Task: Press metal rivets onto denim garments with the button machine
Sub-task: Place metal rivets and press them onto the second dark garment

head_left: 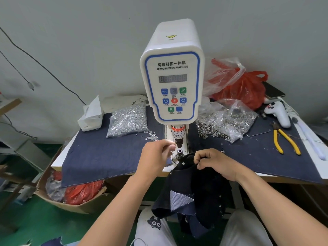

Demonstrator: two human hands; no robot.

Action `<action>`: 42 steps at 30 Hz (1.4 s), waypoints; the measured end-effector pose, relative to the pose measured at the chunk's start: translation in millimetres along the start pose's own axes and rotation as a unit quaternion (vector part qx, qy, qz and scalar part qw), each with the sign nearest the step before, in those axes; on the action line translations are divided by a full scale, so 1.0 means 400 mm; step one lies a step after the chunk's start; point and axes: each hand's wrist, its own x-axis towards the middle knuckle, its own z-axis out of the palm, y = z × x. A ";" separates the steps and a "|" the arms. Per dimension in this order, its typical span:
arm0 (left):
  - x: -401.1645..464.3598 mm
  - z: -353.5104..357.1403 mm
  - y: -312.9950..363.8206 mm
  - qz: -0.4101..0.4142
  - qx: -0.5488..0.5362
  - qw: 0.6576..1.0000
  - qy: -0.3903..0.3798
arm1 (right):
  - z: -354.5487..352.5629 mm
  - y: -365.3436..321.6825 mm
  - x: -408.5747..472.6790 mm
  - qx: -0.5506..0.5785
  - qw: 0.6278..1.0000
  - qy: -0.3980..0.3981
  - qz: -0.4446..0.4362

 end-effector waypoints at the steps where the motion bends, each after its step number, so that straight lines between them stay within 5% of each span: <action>1: -0.020 0.001 -0.006 -0.012 -0.033 0.999 0.007 | 0.000 0.000 -0.002 0.001 1.000 -0.001 -0.002; 7: -0.132 0.005 -0.040 0.052 -0.097 0.979 -0.173 | 0.001 -0.010 -0.024 0.026 0.999 -0.010 -0.039; 13: -0.155 -0.001 -0.048 0.020 -0.066 0.970 -0.234 | 0.006 -0.059 -0.063 -0.009 0.993 -0.088 -0.078; 17: -0.154 -0.046 -0.058 -0.061 -0.367 0.901 -0.225 | -0.022 -0.073 -0.082 -0.186 0.977 -0.103 -0.034; 19: -0.157 -0.036 -0.055 -0.092 -0.430 0.870 -0.224 | -0.028 -0.071 -0.085 -0.211 0.971 -0.110 -0.016; 22: -0.151 -0.016 -0.056 -0.124 -0.431 0.869 -0.210 | -0.028 -0.058 -0.080 -0.174 0.981 -0.084 -0.025; 28: -0.120 -0.001 -0.062 -0.180 -0.429 0.866 -0.184 | -0.013 -0.029 -0.045 0.079 0.993 -0.079 0.029; 34: -0.108 0.046 -0.087 -0.186 -0.482 0.850 -0.102 | -0.019 -0.039 -0.010 0.041 0.996 -0.069 0.039; 42: -0.067 0.077 -0.083 -0.198 -0.341 0.918 -0.054 | -0.014 -0.010 0.027 0.088 0.996 0.028 0.017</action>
